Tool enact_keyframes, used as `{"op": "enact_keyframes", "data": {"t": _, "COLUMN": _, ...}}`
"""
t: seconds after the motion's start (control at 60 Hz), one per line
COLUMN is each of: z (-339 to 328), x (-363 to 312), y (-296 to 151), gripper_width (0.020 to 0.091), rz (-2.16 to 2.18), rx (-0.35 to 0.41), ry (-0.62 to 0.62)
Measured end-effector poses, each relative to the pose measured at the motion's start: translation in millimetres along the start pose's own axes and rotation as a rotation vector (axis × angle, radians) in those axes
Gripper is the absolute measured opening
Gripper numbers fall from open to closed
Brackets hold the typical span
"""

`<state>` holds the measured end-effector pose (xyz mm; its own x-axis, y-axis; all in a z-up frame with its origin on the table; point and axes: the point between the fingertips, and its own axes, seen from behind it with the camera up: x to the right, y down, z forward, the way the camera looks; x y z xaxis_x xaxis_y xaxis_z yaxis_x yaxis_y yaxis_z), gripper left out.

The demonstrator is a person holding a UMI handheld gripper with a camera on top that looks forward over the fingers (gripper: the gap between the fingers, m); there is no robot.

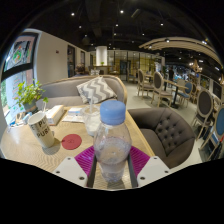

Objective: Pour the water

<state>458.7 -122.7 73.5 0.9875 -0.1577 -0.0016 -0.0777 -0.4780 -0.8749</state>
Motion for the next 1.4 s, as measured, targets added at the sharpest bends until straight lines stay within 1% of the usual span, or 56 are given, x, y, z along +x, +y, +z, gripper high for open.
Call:
{"op": "enact_keyframes", "data": {"t": 0.033, "z": 2, "x": 1, "y": 0, "gripper_width": 0.0501, "rz": 0.000, "rx": 0.004, "ry": 0.005}}
{"op": "enact_keyframes", "data": {"t": 0.083, "z": 4, "x": -2, "y": -2, "gripper_width": 0.0482, "rz": -0.009, "rx": 0.015, "ry": 0.002}}
{"op": "enact_keyframes", "data": {"t": 0.133, "z": 7, "x": -4, "y": -3, "gripper_width": 0.0441, "rz": -0.008, "rx": 0.021, "ry": 0.003}}
{"op": "enact_keyframes", "data": {"t": 0.15, "z": 7, "x": -4, "y": -5, "gripper_width": 0.0414, "rz": -0.008, "rx": 0.024, "ry": 0.003}}
{"op": "enact_keyframes", "data": {"t": 0.167, "z": 7, "x": -3, "y": -5, "gripper_width": 0.0410, "rz": -0.010, "rx": 0.024, "ry": 0.005}}
{"op": "enact_keyframes", "data": {"t": 0.2, "z": 8, "x": -4, "y": -6, "gripper_width": 0.0376, "rz": -0.012, "rx": 0.029, "ry": 0.006}}
{"op": "enact_keyframes", "data": {"t": 0.217, "z": 8, "x": -4, "y": -5, "gripper_width": 0.0375, "rz": -0.013, "rx": 0.027, "ry": 0.009}}
{"op": "enact_keyframes", "data": {"t": 0.233, "z": 7, "x": -5, "y": -6, "gripper_width": 0.0346, "rz": -0.013, "rx": 0.029, "ry": 0.009}}
{"op": "enact_keyframes", "data": {"t": 0.283, "z": 8, "x": -5, "y": -5, "gripper_width": 0.0341, "rz": -0.013, "rx": 0.029, "ry": 0.016}}
{"op": "enact_keyframes", "data": {"t": 0.3, "z": 8, "x": -5, "y": -5, "gripper_width": 0.0300, "rz": -0.016, "rx": 0.030, "ry": 0.019}}
{"op": "enact_keyframes", "data": {"t": 0.383, "z": 8, "x": -5, "y": -7, "gripper_width": 0.0300, "rz": -0.025, "rx": 0.031, "ry": 0.044}}
{"op": "enact_keyframes", "data": {"t": 0.467, "z": 8, "x": -6, "y": -7, "gripper_width": 0.0300, "rz": -0.044, "rx": 0.016, "ry": 0.081}}
{"op": "enact_keyframes", "data": {"t": 0.55, "z": 2, "x": -6, "y": -20, "gripper_width": 0.0301, "rz": -0.097, "rx": 0.017, "ry": 0.132}}
{"op": "enact_keyframes", "data": {"t": 0.683, "z": -13, "x": -9, "y": -70, "gripper_width": 0.0301, "rz": -0.264, "rx": 0.060, "ry": 0.248}}
{"op": "enact_keyframes", "data": {"t": 0.833, "z": -24, "x": -32, "y": -136, "gripper_width": 0.0299, "rz": -0.586, "rx": 0.114, "ry": 0.405}}
{"op": "enact_keyframes", "data": {"t": 0.933, "z": -24, "x": -67, "y": -171, "gripper_width": 0.0300, "rz": -0.827, "rx": 0.138, "ry": 0.485}}
{"op": "enact_keyframes", "data": {"t": 1.033, "z": -20, "x": -104, "y": -189, "gripper_width": 0.0299, "rz": -1.103, "rx": 0.150, "ry": 0.544}}
{"op": "enact_keyframes", "data": {"t": 1.083, "z": -13, "x": -124, "y": -192, "gripper_width": 0.0298, "rz": -1.232, "rx": 0.162, "ry": 0.568}}
{"op": "enact_keyframes", "data": {"t": 1.15, "z": -8, "x": -145, "y": -192, "gripper_width": 0.0303, "rz": -1.392, "rx": 0.156, "ry": 0.600}}
{"op": "enact_keyframes", "data": {"t": 1.267, "z": 6, "x": -163, "y": -179, "gripper_width": 0.0303, "rz": -1.590, "rx": 0.110, "ry": 0.627}}
{"op": "enact_keyframes", "data": {"t": 1.4, "z": 18, "x": -165, "y": -164, "gripper_width": 0.0305, "rz": -1.738, "rx": 0.035, "ry": 0.645}}
